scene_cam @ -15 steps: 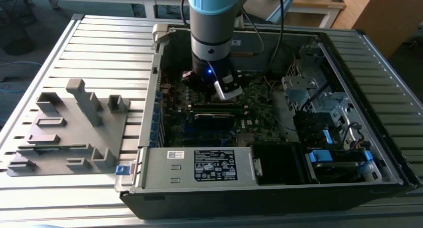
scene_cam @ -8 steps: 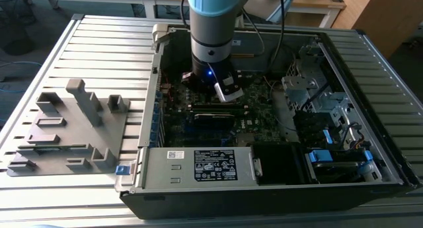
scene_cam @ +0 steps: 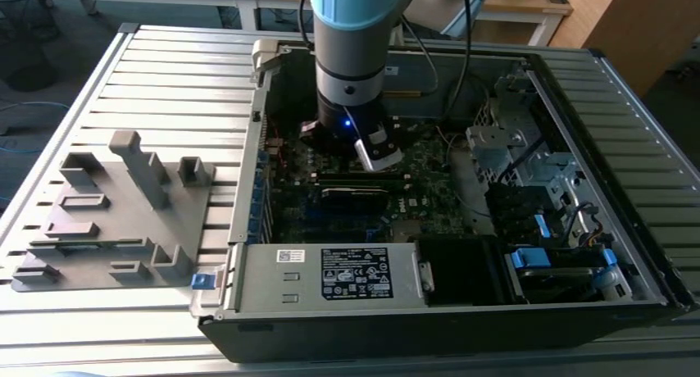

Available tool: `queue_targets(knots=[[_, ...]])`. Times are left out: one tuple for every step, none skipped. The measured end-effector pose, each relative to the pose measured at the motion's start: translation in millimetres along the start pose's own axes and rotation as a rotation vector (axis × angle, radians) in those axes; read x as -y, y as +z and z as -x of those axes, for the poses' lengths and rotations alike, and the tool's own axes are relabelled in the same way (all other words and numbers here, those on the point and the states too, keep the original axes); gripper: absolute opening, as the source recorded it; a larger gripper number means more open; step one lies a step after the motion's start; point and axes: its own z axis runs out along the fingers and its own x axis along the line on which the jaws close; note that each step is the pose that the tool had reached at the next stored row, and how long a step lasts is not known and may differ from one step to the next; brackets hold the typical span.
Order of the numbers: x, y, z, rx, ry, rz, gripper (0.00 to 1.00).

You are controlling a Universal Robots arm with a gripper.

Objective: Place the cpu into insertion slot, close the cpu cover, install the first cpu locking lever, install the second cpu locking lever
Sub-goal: 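Install the second cpu locking lever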

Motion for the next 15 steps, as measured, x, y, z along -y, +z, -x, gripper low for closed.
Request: queue_targets(knots=[[0.1,0.4,-0.4,0.0004,0.000,0.0005,0.11],[0.3,1.1,-0.8,0.0006,0.000,0.0012,0.11],[0.5,1.8,-1.2,0.0005,0.000,0.0025,0.11],[0.6,2.9,-1.7,0.0004,0.000,0.0042,0.11],[0.8,3.8,-2.0,0.0003,0.000,0.0063,0.11],[1.0,4.6,-2.4,0.0001,0.000,0.0086,0.11],[1.1,5.5,-2.8,-0.0001,0.000,0.0109,0.11],[1.2,6.4,-3.1,0.0000,0.000,0.0124,0.11],[1.4,7.2,-3.4,-0.0001,0.000,0.0135,0.11],[1.6,7.8,-3.8,-0.0004,0.001,0.0161,0.11],[1.7,8.4,-4.2,-0.0007,0.001,0.0196,0.11],[1.8,9.1,-4.5,-0.0009,0.001,0.0238,0.11],[1.9,9.8,-4.8,-0.0011,0.001,0.0279,0.11],[2.1,10.3,-5.2,-0.0015,0.001,0.0312,0.11],[2.2,10.6,-5.5,-0.0018,0.001,0.0343,0.11]])
